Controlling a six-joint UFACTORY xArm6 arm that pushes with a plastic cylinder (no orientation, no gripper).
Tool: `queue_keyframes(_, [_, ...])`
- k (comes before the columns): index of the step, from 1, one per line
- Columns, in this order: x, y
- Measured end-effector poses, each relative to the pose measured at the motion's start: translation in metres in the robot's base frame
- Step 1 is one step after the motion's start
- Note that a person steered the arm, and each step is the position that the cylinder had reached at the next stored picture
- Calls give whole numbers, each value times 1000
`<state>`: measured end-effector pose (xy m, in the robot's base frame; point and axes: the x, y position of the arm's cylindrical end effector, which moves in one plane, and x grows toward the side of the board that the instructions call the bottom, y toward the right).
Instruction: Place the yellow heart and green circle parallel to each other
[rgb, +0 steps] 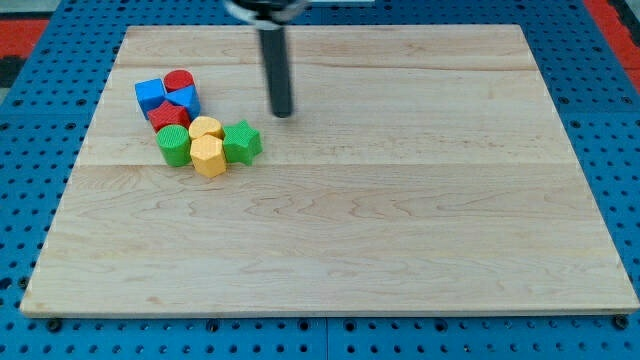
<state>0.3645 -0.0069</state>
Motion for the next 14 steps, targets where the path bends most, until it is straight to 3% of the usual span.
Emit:
queue_keyframes(1, [39,57])
queue_keyframes(2, [107,2])
queue_keyframes(3, [130,-55])
queue_keyframes(5, [113,-110])
queue_keyframes(7, [107,-227])
queue_keyframes(8, [80,-192])
queue_keyframes(9, [68,-214])
queue_keyframes(10, [67,-198])
queue_keyframes(11, [66,-132])
queue_keyframes(12, [68,-105])
queue_keyframes(14, [20,-64])
